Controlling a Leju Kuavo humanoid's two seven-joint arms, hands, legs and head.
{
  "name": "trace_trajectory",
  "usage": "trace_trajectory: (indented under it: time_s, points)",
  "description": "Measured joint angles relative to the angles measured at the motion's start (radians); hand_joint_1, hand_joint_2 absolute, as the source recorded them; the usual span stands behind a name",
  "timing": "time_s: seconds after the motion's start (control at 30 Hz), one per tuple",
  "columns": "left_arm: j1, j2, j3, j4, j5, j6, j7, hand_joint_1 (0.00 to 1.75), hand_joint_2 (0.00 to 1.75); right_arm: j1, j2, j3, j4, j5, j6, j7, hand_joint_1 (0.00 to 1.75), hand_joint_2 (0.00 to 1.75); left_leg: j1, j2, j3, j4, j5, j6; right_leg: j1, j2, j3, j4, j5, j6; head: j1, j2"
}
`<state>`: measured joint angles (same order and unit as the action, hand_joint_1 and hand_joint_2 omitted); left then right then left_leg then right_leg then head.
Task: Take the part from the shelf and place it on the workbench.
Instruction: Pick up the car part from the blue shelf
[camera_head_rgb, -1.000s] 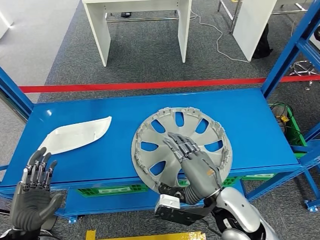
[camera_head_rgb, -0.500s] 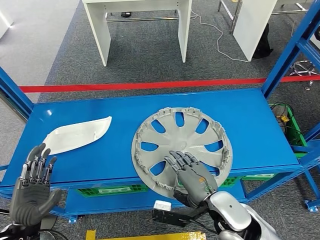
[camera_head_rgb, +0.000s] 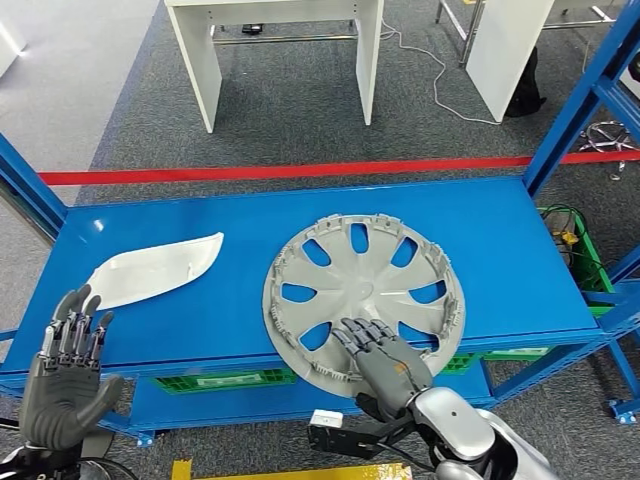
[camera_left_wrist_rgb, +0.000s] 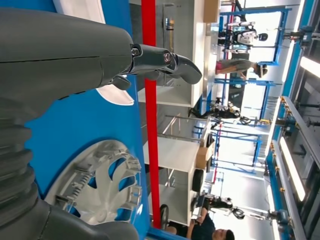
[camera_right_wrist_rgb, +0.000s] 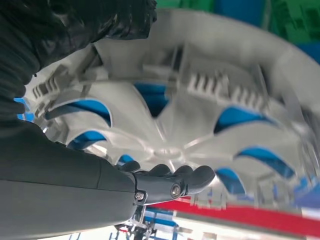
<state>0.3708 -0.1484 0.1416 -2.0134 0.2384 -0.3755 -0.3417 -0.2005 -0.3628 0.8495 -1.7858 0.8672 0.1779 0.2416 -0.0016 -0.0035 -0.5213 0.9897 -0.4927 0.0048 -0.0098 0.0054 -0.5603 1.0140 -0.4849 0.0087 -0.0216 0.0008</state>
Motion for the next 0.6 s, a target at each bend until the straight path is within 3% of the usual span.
trace_trajectory:
  time_s: [0.6]
  points:
    - [-0.004, 0.0, 0.0, 0.0, 0.004, 0.001, 0.007, 0.0, 1.75, -0.053, -0.017, 0.05, 0.041, 0.02, 0.064, 0.003, 0.0, 1.75, 0.0, 0.0, 0.0, 0.0, 0.0, 0.0, 0.0, 0.0, 0.0, 0.0, 0.0, 0.0, 0.0, 0.0]
